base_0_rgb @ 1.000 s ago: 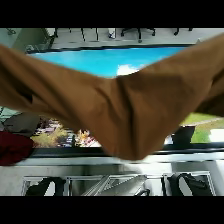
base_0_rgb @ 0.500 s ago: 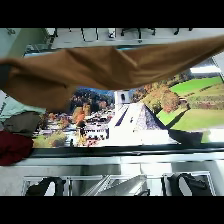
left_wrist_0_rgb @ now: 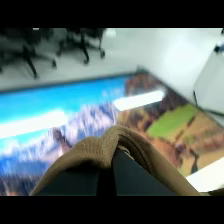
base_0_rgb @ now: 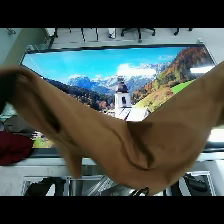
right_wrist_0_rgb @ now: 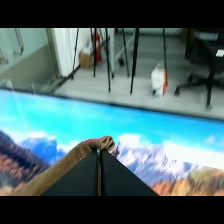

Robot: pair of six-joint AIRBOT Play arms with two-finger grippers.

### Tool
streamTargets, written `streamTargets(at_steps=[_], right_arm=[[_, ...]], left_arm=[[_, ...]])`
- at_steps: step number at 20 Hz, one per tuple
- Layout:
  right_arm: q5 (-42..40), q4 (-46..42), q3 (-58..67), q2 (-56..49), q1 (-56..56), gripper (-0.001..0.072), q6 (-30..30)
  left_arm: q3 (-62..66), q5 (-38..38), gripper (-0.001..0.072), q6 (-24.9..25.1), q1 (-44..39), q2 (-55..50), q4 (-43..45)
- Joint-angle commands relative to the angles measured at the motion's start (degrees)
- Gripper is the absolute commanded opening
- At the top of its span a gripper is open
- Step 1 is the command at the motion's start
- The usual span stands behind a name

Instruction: Fold the shirts.

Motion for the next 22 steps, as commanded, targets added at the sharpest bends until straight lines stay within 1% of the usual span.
streamTargets(at_steps=[1, 2, 4, 5, 7, 8, 9, 11, 13, 14, 15, 16, 17, 18, 19, 22], right_arm=[[-0.1, 0.5, -16.6, -1.1, 0.2, 0.0023, 0.9], [1.2, 0.5, -23.0, -2.1, 0.2, 0.0022, 0.9], [6.2, 1.0, -36.5, -5.2, 0.2, 0.0023, 0.9], [10.2, 1.9, -42.8, -7.6, 0.2, 0.0022, 0.7], [18.0, 2.5, -50.2, -13.8, 0.5, 0.0023, -1.3], [20.6, 2.4, -50.7, -17.6, 0.6, 0.0022, -1.6], [22.3, 2.9, -49.8, -20.9, 0.5, 0.0023, -2.3], [23.5, 2.9, -45.3, -27.1, 0.6, 0.0023, -2.3], [22.2, 2.8, -39.6, -31.8, 0.6, 0.0023, -2.3], [21.2, 2.8, -37.3, -33.4, 0.6, 0.0036, -2.3], [19.6, 2.8, -34.8, -34.6, 0.6, 0.0170, -2.3], [17.5, 2.2, -32.6, -35.0, 0.4, 0.0414, -2.3], [14.8, 1.0, -30.1, -34.8, -0.1, 0.0548, -2.3], [11.6, 0.0, -27.8, -34.4, -0.9, 0.0547, -2.1], [7.9, -0.9, -25.6, -33.6, -2.1, 0.0548, -2.1], [0.9, -2.6, -23.6, -29.1, -6.3, 0.0549, -0.7]], left_arm=[[-17.1, -0.3, 0.0015, 0.3, -2.1, -1.9, 0.6], [-22.8, -1.6, 0.0015, 0.3, -2.1, -3.6, 0.5], [-34.0, -7.3, 0.0015, 0.3, -2.1, -8.7, 0.5], [-38.8, -12.0, 0.0015, 0.3, -2.1, -12.0, 0.5], [-44.2, -20.9, 0.0015, 0.3, -2.1, -19.3, 0.1], [-44.8, -24.2, 0.0015, 0.3, -2.1, -22.8, 0.0], [-44.0, -25.9, 0.0015, 0.3, -2.1, -26.4, -0.4], [-39.2, -26.1, 0.0015, 0.3, -1.3, -32.6, -1.3], [-32.9, -25.9, 0.0015, 0.3, -1.2, -37.3, -1.3], [-29.8, -25.0, 0.0015, 0.3, -1.2, -39.4, -1.3], [-26.4, -23.1, 0.0017, 0.3, -1.2, -41.6, -1.3], [-23.3, -20.2, 0.0191, 0.3, -1.2, -43.4, -1.3], [-20.0, -16.3, 0.0675, 0.3, -1.0, -45.1, -1.3], [-16.7, -11.4, 0.0691, -0.2, -0.2, -46.4, -1.2], [-13.6, -5.7, 0.0691, -0.2, 1.5, -47.3, -1.0], [-7.7, 7.5, 0.0691, -3.8, 8.7, -47.2, -0.7]])
